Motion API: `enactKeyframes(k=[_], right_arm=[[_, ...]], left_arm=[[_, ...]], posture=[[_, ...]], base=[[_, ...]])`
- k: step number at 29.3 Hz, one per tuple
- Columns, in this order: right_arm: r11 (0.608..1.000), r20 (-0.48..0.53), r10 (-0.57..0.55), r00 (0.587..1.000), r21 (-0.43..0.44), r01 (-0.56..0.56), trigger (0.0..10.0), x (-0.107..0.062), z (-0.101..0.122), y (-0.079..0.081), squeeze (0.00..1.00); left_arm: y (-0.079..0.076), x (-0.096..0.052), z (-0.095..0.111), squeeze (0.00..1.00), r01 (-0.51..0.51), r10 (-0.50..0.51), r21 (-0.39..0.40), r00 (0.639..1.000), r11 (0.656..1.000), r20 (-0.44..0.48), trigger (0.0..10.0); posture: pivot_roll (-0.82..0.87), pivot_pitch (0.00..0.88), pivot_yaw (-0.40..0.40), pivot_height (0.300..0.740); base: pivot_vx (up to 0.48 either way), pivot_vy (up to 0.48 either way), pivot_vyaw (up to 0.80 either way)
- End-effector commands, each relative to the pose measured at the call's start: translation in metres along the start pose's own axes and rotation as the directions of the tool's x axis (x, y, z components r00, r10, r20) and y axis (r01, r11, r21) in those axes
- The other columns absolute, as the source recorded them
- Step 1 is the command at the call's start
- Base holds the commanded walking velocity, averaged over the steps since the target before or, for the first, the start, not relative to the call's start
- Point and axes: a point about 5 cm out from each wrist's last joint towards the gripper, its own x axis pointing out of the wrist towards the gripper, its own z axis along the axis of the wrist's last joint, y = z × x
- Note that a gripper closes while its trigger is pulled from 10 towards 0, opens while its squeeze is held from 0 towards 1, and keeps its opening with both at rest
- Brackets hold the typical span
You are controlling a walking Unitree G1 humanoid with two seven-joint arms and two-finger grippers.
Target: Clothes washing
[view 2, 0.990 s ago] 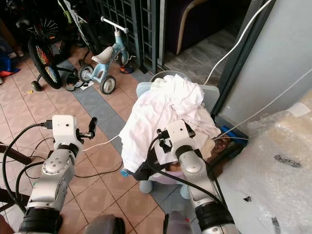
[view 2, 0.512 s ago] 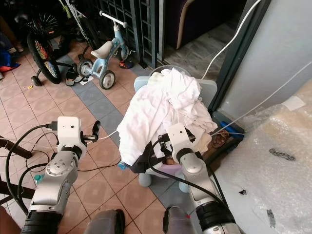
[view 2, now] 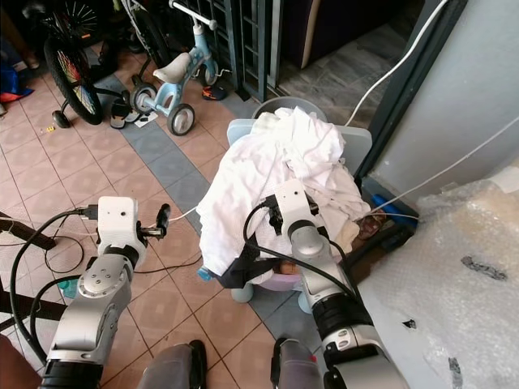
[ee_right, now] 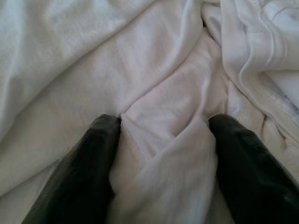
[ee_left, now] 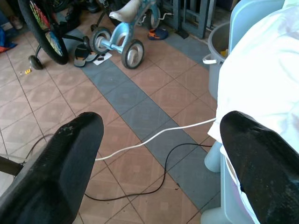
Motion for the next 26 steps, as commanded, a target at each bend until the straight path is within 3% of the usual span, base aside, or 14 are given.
enactKeyframes(k=[1,11,16,26], right_arm=[[1.000,-0.077,0.002,0.997,0.015,-0.001,0.0,-0.001,-0.016,0.002,0.00],[0.996,-0.115,-0.006,0.993,0.088,0.016,0.0,-0.001,-0.026,0.001,0.00],[0.986,-0.055,-0.001,0.998,0.166,0.010,0.0,0.000,-0.017,0.000,0.00],[0.972,0.003,0.010,1.000,0.234,-0.010,0.0,0.000,-0.009,-0.001,0.00]], left_arm=[[0.003,-0.003,-0.003,0.00,-0.013,0.013,0.006,1.000,1.000,-0.017,10.0],[0.002,-0.001,-0.004,0.00,0.000,0.000,0.007,1.000,1.000,-0.029,10.0],[0.002,0.001,-0.004,0.00,0.002,-0.002,0.007,0.999,1.000,-0.032,10.0],[0.001,0.003,-0.005,0.00,0.000,0.000,0.007,0.999,1.000,-0.032,10.0]], posture=[[0.08,0.216,0.027,0.740],[0.07,0.203,0.033,0.740],[0.06,0.194,0.033,0.740],[0.06,0.170,0.024,0.740]], base=[[0.000,0.000,0.00],[0.000,0.000,0.00],[0.000,0.000,0.00],[0.000,0.000,0.00]])
